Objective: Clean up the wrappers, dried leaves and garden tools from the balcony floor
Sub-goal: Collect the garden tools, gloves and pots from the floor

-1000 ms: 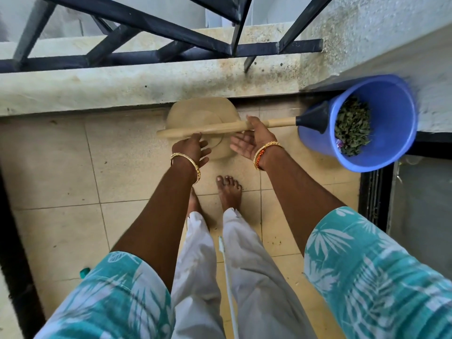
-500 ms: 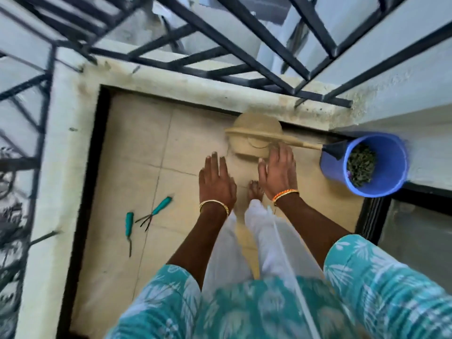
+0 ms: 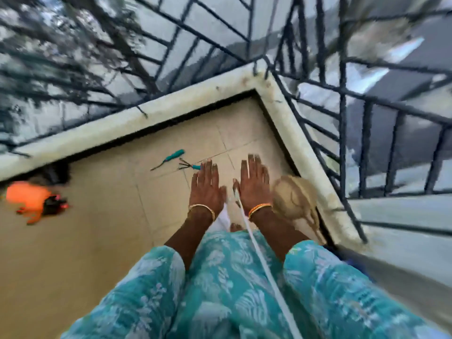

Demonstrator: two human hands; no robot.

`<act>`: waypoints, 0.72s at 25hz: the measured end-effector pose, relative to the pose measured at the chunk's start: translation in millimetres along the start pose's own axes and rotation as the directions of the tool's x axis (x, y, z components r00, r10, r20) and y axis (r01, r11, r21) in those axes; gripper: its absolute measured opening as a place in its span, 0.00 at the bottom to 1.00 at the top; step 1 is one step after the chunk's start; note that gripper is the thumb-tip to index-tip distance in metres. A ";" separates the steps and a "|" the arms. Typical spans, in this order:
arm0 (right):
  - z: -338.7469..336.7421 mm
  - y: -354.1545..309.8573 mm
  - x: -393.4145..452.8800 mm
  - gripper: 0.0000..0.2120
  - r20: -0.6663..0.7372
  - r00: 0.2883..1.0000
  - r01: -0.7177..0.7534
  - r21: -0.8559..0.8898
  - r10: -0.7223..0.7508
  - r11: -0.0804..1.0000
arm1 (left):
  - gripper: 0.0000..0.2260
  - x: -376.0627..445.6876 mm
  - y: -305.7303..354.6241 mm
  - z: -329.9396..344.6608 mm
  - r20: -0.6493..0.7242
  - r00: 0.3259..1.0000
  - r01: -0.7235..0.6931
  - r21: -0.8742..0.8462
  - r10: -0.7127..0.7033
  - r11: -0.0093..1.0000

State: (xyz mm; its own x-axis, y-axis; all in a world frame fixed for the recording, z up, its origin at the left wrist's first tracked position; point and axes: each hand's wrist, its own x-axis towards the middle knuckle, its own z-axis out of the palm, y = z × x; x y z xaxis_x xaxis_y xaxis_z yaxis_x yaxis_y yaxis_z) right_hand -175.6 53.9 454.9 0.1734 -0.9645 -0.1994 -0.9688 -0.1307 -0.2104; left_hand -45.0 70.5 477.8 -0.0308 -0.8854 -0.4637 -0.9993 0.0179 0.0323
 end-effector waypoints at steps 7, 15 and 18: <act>-27.8 -111.5 -9.9 0.29 -0.027 0.914 0.402 -0.072 -0.405 0.913 | 0.31 -92.6 -99.8 5.4 -0.101 0.877 0.445 -0.203 -0.470 0.872; 3.4 -321.4 -13.2 0.28 -0.032 0.754 0.656 -0.028 -0.656 0.754 | 0.31 -166.1 -272.3 26.6 -0.222 0.689 0.608 -0.342 -0.690 0.717; 26.7 -404.8 -35.2 0.27 -0.034 0.719 0.694 -0.029 -0.695 0.719 | 0.32 -207.8 -342.2 38.9 -0.155 0.670 0.648 -0.354 -0.726 0.674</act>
State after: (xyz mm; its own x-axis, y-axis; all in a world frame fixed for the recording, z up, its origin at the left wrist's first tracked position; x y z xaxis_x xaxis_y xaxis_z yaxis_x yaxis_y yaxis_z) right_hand 215.2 146.9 521.5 0.7916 -0.6101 0.0349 -0.5819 -0.7701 -0.2615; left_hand 302.6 266.4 528.6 0.7077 -0.6784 -0.1974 -0.6865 -0.7263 0.0344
